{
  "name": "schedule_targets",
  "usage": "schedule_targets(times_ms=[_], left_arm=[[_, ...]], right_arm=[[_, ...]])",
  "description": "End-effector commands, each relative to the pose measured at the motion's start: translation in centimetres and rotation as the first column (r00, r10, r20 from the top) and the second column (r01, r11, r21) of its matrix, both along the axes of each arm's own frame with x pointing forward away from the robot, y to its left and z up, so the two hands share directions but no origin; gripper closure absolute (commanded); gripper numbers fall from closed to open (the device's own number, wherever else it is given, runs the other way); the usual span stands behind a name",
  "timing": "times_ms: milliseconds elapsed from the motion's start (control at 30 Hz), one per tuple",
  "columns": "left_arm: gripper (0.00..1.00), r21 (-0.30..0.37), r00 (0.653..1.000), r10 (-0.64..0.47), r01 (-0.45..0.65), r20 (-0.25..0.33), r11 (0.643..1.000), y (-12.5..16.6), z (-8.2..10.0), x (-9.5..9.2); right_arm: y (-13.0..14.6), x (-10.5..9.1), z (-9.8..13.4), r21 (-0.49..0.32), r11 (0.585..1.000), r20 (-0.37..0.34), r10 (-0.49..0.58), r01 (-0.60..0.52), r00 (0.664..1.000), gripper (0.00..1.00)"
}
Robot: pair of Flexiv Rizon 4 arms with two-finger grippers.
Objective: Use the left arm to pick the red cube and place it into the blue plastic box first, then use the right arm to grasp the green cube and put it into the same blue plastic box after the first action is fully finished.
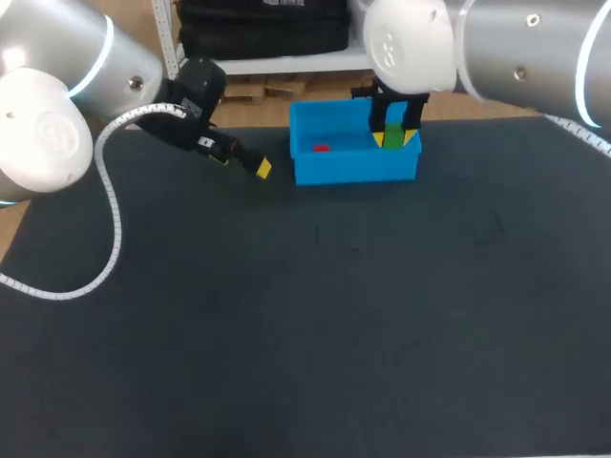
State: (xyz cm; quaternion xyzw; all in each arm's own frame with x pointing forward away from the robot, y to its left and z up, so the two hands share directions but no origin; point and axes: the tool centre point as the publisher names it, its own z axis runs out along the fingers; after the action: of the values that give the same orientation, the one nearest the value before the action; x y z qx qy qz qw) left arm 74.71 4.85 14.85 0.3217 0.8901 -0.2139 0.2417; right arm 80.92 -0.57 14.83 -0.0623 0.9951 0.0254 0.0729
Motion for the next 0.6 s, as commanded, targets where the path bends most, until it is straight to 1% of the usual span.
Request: schedule_targets(times_ms=[33, 167, 333, 367, 400, 600], left_arm=[[0.0, 0.002, 1.0, 0.0, 0.0, -0.003, 1.0, 0.0, 0.0, 0.1], [0.0, 0.002, 1.0, 0.0, 0.0, -0.003, 1.0, 0.0, 0.0, 0.1], [0.0, 0.002, 1.0, 0.0, 0.0, -0.003, 1.0, 0.0, 0.0, 0.1], [0.0, 0.002, 1.0, 0.0, 0.0, -0.003, 1.0, 0.0, 0.0, 0.1], [0.0, 0.002, 1.0, 0.0, 0.0, -0.003, 1.0, 0.0, 0.0, 0.1], [0.0, 0.002, 1.0, 0.0, 0.0, -0.003, 1.0, 0.0, 0.0, 0.1]], right_arm=[[-0.5, -0.7, 0.7, 0.016, 1.0, 0.071, 0.001, -0.002, 0.997, 1.0], [-0.6, -0.4, 1.2, 0.019, 1.0, 0.104, 0.011, -0.013, 0.995, 1.0], [-0.3, 0.3, 1.7, 0.051, 0.998, 0.161, 0.024, -0.033, 0.987, 1.0], [-0.2, 0.5, 1.8, 0.069, 0.997, 0.178, 0.029, -0.042, 0.984, 1.0], [-0.1, 0.5, 1.9, 0.057, 0.998, 0.178, 0.029, -0.04, 0.984, 1.0], [0.3, 1.5, 1.9, 0.096, 0.994, 0.235, 0.031, -0.055, 0.972, 1.0]])
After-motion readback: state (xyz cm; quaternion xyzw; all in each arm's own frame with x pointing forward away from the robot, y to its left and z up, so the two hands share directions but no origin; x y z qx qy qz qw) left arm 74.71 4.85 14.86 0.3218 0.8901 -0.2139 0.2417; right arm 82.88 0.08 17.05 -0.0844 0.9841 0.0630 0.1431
